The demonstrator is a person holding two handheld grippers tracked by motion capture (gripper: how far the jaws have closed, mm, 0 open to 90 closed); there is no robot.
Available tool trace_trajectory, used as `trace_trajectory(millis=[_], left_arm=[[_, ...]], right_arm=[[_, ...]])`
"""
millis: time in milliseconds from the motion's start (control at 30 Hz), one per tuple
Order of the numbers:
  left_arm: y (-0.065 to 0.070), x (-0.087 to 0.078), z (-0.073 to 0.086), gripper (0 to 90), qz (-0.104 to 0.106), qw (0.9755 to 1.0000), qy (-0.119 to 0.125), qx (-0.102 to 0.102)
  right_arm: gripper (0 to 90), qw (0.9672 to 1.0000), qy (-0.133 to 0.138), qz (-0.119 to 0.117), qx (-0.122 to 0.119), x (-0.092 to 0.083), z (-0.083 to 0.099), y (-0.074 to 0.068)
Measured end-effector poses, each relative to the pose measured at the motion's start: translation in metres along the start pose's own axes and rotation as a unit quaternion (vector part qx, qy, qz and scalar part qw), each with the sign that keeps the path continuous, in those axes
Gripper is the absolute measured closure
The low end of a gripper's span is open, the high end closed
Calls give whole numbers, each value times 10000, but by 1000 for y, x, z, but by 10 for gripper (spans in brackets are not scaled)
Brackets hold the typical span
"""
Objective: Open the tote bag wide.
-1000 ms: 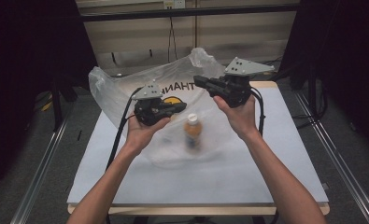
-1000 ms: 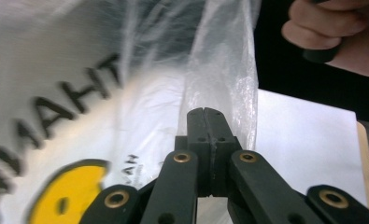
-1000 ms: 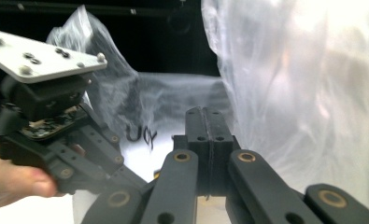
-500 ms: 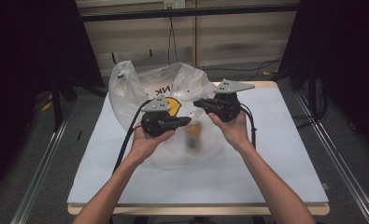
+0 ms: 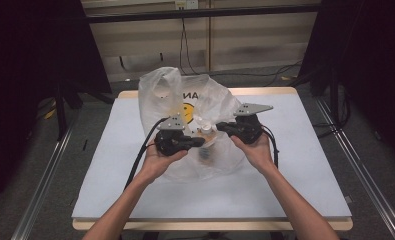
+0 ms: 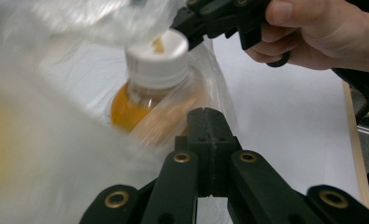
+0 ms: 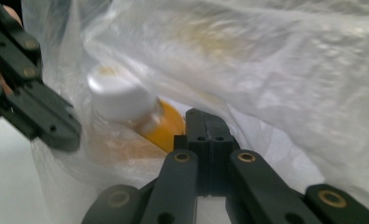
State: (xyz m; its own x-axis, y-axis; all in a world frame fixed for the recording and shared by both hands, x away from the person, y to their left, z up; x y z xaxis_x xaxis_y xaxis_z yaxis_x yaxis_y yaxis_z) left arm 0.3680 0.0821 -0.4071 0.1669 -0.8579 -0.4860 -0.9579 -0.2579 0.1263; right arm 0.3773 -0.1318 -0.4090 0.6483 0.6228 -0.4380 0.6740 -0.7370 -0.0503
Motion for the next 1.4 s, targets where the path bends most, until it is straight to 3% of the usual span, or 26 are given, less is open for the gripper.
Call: trace_trajectory(millis=[67, 200, 367, 467, 533, 667, 767, 867, 900, 1000, 1067, 1100, 1133, 1167, 1200, 1233, 1300, 1333, 1367, 1400], left_arm=[[-5, 0, 8, 900, 66, 9999, 36, -108], [-7, -2, 12, 900, 48, 9998, 75, -156], [-11, -5, 17, 900, 0, 9997, 100, -211], [-16, -6, 24, 900, -101, 9996, 42, -263], [-21, -7, 28, 900, -172, 9994, -34, -285], [-28, -7, 34, 900, -284, 9989, -70, -370], [-37, -2, 42, 900, -370, 9982, -170, -448], [-49, 8, 59, 900, -483, 9959, -456, -617], [-51, 10, 64, 900, -528, 9947, -658, -587], [-54, 14, 74, 900, -513, 9932, -774, -701], [-58, 16, 83, 900, -537, 9913, -930, -762], [-59, 16, 88, 900, -534, 9891, -1090, -832], [-60, 16, 92, 900, -529, 9887, -1125, -832], [-54, 16, 95, 900, -629, 9829, -1149, -1297], [-63, 14, 96, 900, -476, 9897, -1135, -733], [-55, 12, 97, 900, -631, 9830, -1199, -1240], [-54, 13, 96, 900, -616, 9838, -1185, -1195], [-46, 13, 96, 900, -696, 9780, -1197, -1560], [-54, 12, 95, 900, -654, 9870, -1202, -840], [-54, 11, 93, 900, -541, 9895, -1113, -743]], right_arm=[[900, 9999, -114, -23, 81, 2, 13, 3], [900, 9997, -191, -107, 127, 5, 26, 5], [900, 9987, -472, -149, 132, 10, 47, 6], [900, 9983, -522, -167, 175, 10, 56, 8], [900, 9981, -598, 4, 137, 11, 60, 10], [900, 9983, -542, -75, 212, 11, 61, 13], [900, 9973, -702, -58, 227, 15, 69, 16], [900, 9962, -838, -24, 243, 19, 78, 20], [900, 9957, -889, -16, 250, 20, 81, 20], [900, 9946, -1011, -22, 241, 21, 86, 21], [900, 9930, -1152, 3, 244, 22, 92, 24], [900, 9924, -1209, 16, 234, 22, 94, 25], [900, 9914, -1287, 40, 229, 24, 98, 26], [900, 9913, -1298, 28, 212, 23, 101, 27], [900, 9910, -1301, 11, 319, 22, 101, 28], [900, 9913, -1283, 19, 278, 22, 101, 28], [900, 9911, -1303, 46, 251, 22, 101, 27], [900, 9910, -1318, 59, 229, 22, 101, 26], [900, 9922, -1231, 0, 217, 20, 99, 25], [900, 9922, -1231, 0, 217, 20, 99, 25]])
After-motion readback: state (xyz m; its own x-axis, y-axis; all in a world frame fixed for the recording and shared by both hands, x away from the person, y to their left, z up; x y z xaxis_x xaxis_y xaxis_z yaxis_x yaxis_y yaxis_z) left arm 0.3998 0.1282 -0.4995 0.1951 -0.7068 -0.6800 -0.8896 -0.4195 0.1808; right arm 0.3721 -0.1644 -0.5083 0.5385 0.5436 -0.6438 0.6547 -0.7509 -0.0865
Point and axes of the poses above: each handheld gripper's, and its own axes: x roughly forward along the jaws, z roughly out of its underside, y roughly to its right, the point moved 3 cm from there along x, roughly forward along the jaws, and after that the axes turned 3 degrees about z, right-handed, at the moved point
